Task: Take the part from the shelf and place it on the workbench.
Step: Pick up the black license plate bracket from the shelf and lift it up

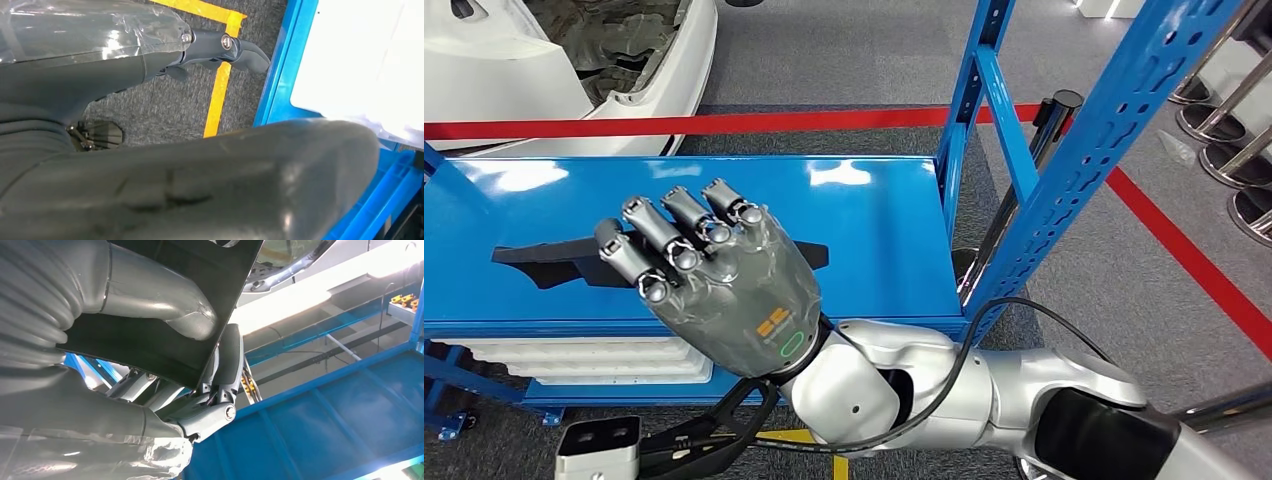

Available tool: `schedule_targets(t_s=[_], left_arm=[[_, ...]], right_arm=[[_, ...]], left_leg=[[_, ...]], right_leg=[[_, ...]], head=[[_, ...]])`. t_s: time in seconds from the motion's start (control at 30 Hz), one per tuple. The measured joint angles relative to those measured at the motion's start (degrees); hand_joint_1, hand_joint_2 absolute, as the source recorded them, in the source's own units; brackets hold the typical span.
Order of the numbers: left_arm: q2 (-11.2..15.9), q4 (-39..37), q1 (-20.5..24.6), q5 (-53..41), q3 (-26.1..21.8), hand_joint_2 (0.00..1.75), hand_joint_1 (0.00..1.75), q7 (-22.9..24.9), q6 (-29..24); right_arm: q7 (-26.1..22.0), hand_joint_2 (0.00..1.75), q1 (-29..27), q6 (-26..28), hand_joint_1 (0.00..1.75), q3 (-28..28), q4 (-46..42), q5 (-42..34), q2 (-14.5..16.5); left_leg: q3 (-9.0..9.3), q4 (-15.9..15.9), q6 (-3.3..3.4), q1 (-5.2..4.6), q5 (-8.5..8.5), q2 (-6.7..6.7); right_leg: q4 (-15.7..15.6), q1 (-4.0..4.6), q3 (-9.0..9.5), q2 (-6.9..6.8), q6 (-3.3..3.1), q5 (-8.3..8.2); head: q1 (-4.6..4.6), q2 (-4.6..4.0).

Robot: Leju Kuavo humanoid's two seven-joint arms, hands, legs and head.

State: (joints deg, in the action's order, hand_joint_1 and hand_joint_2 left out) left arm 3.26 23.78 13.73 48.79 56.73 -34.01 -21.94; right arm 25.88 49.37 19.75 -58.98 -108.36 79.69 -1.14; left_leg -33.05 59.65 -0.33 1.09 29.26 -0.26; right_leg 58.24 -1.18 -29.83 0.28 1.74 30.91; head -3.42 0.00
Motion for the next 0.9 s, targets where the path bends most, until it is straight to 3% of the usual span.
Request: schedule_targets(t_s=[0.43, 0.9], left_arm=[[-0.39, 0.00, -0.24, 0.36, -2.27, 0.00, 0.00, 3.10, -2.74], [-1.44, -0.02, -0.90, 1.04, -4.45, 0.00, 0.00, 2.97, -3.16]], right_arm=[[0.71, 1.75, -0.02, -0.17, 1.75, 0.01, -0.02, -0.22, -0.03], [1.86, 1.75, -0.01, 0.02, 1.75, 0.64, -0.02, -1.27, -0.45]], left_leg=[[0.00, 0.00, 0.00, 0.00, 0.00, 0.00], [0.00, 0.00, 0.00, 0.00, 0.00, 0.00]], right_leg=[[0.00, 0.00, 0.00, 0.00, 0.00, 0.00], [0.00, 0.01, 0.00, 0.00, 0.00, 0.00]], head=[[0.00, 0.00], [0.01, 0.00]])
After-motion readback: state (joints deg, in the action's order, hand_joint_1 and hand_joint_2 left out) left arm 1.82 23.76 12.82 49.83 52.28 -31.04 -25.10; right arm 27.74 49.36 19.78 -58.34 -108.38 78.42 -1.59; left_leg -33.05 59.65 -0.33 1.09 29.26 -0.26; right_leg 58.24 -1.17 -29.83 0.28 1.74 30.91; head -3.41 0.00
